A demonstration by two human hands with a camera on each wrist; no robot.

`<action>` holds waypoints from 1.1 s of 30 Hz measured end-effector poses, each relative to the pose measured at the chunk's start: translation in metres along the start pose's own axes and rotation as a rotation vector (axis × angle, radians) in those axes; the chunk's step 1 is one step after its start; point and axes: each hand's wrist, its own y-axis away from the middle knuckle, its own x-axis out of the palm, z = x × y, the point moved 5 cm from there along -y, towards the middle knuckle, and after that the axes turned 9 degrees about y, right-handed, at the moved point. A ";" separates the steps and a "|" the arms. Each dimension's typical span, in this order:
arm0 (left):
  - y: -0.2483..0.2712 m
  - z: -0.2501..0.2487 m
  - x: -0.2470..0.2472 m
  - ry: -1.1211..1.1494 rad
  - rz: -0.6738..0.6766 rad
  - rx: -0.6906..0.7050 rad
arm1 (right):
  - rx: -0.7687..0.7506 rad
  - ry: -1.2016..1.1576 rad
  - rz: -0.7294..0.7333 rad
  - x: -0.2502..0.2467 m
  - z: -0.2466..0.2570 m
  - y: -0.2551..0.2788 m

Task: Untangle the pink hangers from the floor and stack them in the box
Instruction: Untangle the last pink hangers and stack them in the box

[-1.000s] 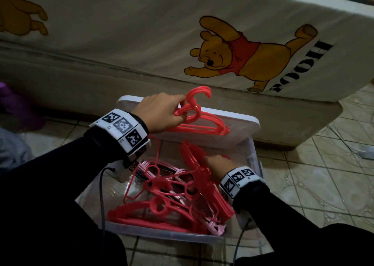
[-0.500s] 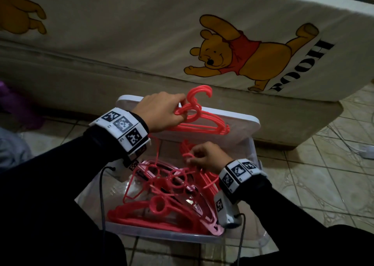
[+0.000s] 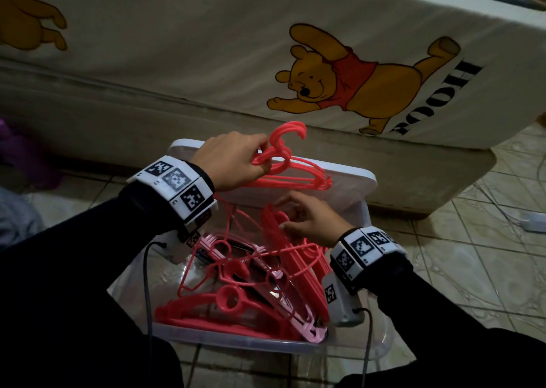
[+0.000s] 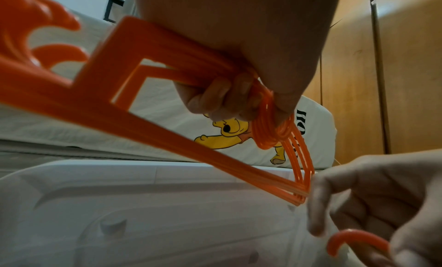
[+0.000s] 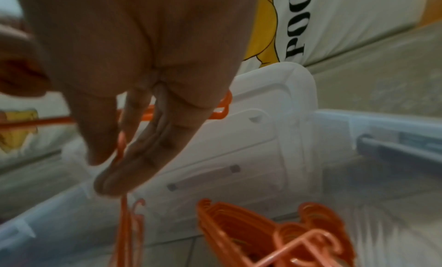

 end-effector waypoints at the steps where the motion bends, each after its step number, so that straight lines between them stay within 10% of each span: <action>1: 0.000 0.000 0.000 0.001 -0.003 -0.001 | -0.021 -0.039 0.035 0.001 0.005 0.000; 10: -0.001 0.002 -0.002 0.058 -0.014 -0.011 | -0.076 -0.202 0.060 -0.002 0.024 0.004; 23: 0.002 0.001 0.008 0.123 0.114 0.001 | -0.213 0.479 0.023 -0.003 0.021 0.005; 33: 0.004 -0.001 0.018 0.114 0.227 -0.026 | -0.290 0.227 -0.447 -0.071 0.046 0.015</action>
